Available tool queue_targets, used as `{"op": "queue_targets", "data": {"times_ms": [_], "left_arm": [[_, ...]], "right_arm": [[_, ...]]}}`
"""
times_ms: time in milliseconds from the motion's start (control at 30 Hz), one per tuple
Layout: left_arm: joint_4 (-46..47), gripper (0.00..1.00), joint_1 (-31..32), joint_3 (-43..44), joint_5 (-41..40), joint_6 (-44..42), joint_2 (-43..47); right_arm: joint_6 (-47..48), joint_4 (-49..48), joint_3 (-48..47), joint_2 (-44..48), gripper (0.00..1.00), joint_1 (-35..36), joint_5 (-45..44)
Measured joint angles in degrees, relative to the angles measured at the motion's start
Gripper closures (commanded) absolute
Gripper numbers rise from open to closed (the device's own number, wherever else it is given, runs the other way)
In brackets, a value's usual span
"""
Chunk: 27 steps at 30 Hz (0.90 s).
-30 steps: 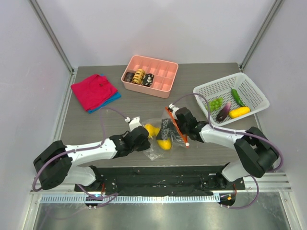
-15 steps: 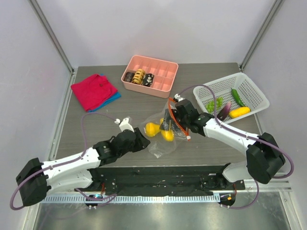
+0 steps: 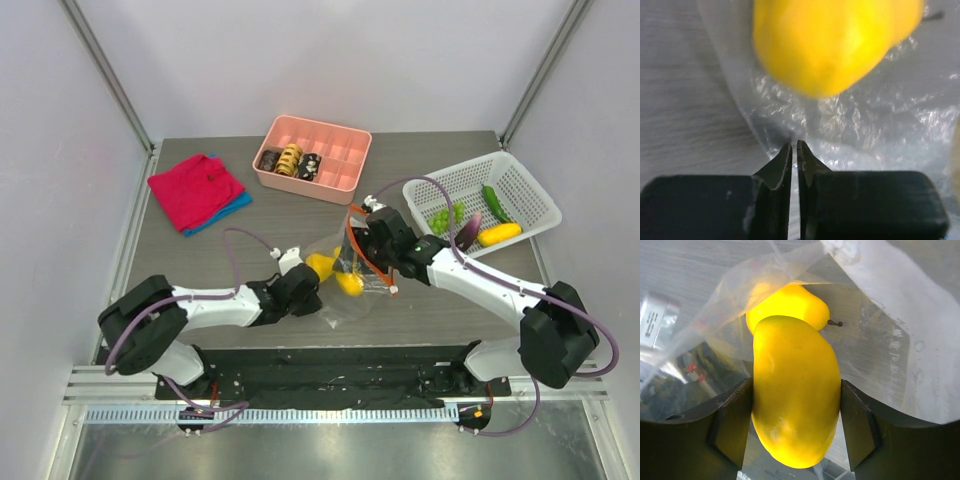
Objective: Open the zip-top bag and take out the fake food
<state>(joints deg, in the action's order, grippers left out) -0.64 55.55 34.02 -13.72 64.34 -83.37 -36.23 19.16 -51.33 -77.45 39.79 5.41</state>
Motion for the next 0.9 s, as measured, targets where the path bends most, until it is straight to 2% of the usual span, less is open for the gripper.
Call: {"op": "queue_targets", "data": {"times_ms": [167, 533, 900], "left_arm": [[-0.17, 0.96, -0.98, 4.94, -0.68, 1.75, -5.64], [0.22, 0.95, -1.31, 6.73, -1.53, 4.15, -7.93], [1.68, 0.96, -1.31, 7.10, -1.68, 4.26, -8.92]], "right_arm": [[2.73, 2.91, -2.10, 0.22, 0.99, 0.02, -0.48], [11.78, 9.01, -10.01, 1.66, 0.99, -0.94, -4.68], [6.05, 8.35, -10.14, 10.95, 0.99, -8.52, -2.38]]}}
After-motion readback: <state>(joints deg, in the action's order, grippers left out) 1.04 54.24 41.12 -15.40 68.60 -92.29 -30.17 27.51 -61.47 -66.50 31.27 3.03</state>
